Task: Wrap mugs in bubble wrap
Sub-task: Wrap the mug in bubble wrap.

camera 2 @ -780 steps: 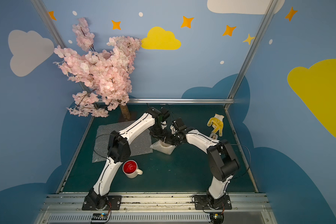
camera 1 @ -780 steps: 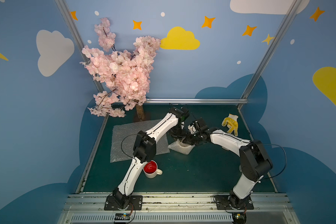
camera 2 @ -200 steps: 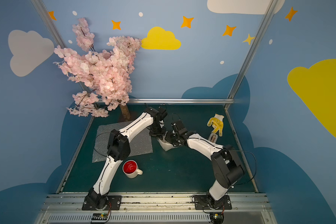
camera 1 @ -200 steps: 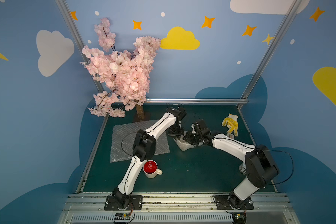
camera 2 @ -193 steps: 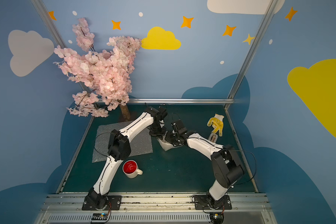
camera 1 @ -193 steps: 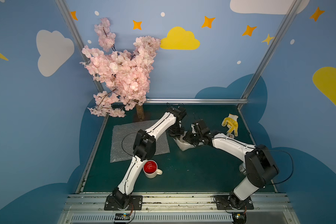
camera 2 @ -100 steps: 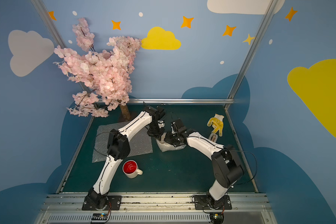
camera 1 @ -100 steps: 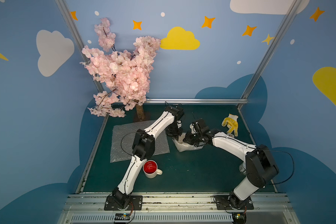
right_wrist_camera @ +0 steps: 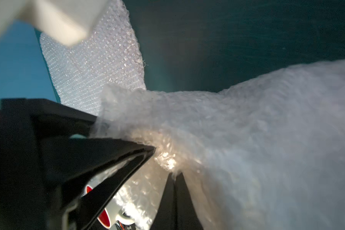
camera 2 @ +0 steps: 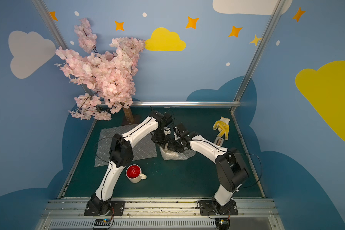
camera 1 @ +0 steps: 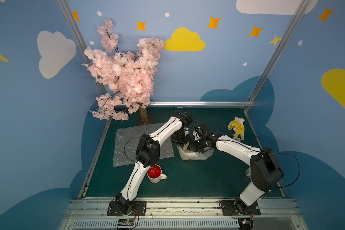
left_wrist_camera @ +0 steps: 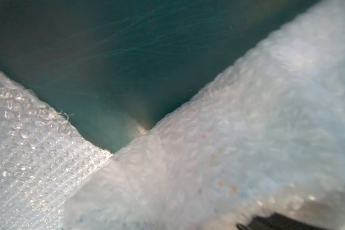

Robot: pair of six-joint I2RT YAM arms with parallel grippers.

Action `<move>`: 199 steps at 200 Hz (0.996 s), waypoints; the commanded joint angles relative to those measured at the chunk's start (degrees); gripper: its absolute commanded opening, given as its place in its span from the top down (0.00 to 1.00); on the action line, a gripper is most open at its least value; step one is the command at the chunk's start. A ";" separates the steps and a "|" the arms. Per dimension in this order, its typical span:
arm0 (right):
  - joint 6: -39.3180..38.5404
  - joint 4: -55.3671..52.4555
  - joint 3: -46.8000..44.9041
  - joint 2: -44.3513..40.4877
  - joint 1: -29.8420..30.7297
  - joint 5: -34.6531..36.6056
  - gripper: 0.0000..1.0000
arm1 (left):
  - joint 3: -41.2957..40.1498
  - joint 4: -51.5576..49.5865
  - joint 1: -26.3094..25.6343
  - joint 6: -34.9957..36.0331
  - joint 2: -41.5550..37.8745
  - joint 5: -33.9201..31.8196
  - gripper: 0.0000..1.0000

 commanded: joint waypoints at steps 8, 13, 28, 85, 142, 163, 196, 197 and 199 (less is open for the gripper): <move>-1.76 -3.13 0.44 3.88 -0.17 3.61 1.00 | 0.70 -1.08 0.27 1.26 -4.34 0.56 0.60; -1.57 -2.65 0.36 4.13 -0.17 3.45 1.00 | 0.34 -0.45 0.22 1.23 -5.00 0.25 0.55; -1.24 -2.07 0.40 4.78 -0.16 3.26 1.00 | -1.38 1.61 0.19 1.36 -7.00 0.64 0.43; -0.25 -1.70 3.54 7.40 -0.15 1.81 1.00 | -5.62 2.45 2.01 0.53 -10.40 -2.25 0.32; 1.02 -1.56 5.84 8.37 0.18 0.70 1.00 | -19.59 9.92 3.70 -8.51 -23.72 2.59 0.30; 1.76 -1.02 5.67 7.60 0.38 1.27 1.00 | -26.06 13.99 3.75 -13.31 -28.27 5.59 0.30; 3.75 1.04 4.25 5.77 0.45 2.88 1.00 | -36.97 24.00 3.20 -23.64 -34.50 9.38 0.18; 3.92 1.11 4.18 5.71 0.45 2.96 1.00 | -37.18 24.17 3.19 -23.95 -34.61 9.50 0.18; 4.07 1.26 4.06 5.63 0.45 3.04 1.00 | -37.66 24.54 3.18 -24.49 -34.64 9.53 0.18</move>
